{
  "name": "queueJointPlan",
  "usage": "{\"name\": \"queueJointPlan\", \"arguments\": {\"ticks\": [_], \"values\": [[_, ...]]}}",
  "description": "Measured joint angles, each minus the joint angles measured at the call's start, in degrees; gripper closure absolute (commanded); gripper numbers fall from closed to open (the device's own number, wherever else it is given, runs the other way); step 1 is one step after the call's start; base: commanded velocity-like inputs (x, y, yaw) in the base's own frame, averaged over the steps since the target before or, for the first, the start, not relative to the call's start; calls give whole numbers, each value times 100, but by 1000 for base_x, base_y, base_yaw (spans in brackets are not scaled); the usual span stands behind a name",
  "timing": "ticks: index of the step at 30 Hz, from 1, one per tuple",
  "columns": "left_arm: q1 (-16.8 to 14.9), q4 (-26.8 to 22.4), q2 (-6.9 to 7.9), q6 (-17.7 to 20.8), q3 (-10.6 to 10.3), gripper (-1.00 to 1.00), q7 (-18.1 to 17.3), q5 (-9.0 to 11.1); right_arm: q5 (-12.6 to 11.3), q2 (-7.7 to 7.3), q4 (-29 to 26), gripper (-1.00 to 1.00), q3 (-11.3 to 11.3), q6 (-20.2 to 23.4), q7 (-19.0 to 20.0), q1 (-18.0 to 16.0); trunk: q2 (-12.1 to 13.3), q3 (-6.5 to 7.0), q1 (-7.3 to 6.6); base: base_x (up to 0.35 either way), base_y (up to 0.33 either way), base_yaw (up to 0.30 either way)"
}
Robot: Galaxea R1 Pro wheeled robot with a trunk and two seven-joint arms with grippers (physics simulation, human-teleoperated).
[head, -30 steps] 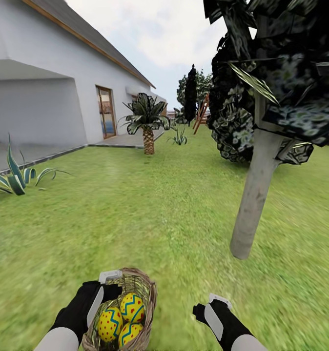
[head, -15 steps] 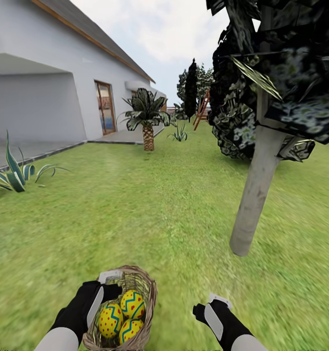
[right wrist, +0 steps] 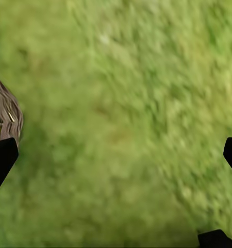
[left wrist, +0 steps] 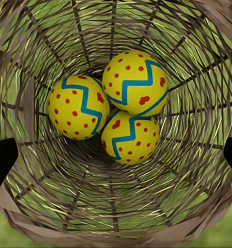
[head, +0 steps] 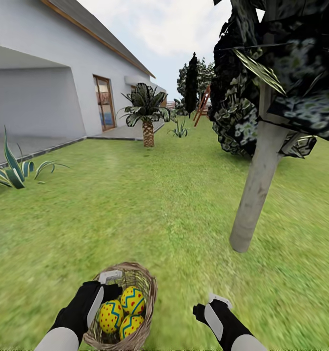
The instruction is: Take the three Easter eggs out of the wicker basket on the lawn in the garden, then place them on the lawn next to a single tree (choose any tree) so that all three eggs are next to the same tree and none are left in the basket.
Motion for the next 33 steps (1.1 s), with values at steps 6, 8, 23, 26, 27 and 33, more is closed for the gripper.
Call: {"name": "queueJointPlan", "arguments": {"ticks": [6,8,23,26,27,33], "values": [[-40,4,16,281,-18,-100,-18,23,7,0,0,-100,0,0,0,0,0,-57,0,0,0,0],[-134,4,25,584,-17,-100,-20,43,8,0,0,-100,0,0,0,0,0,-75,0,0,0,0],[-746,549,12,841,-18,-100,-49,65,56,0,0,-100,1,-6,0,0,0,-217,0,0,0,0],[-753,588,12,840,-18,-100,-58,62,60,0,0,-100,1,-6,0,0,0,-245,0,0,0,0],[-754,591,12,840,-17,-100,-59,62,60,0,0,-100,0,-6,0,0,0,-255,0,0,0,0],[-756,608,9,833,-14,-100,-62,60,61,0,0,-100,3,-6,0,0,0,-311,-1,44,5,0]]}}
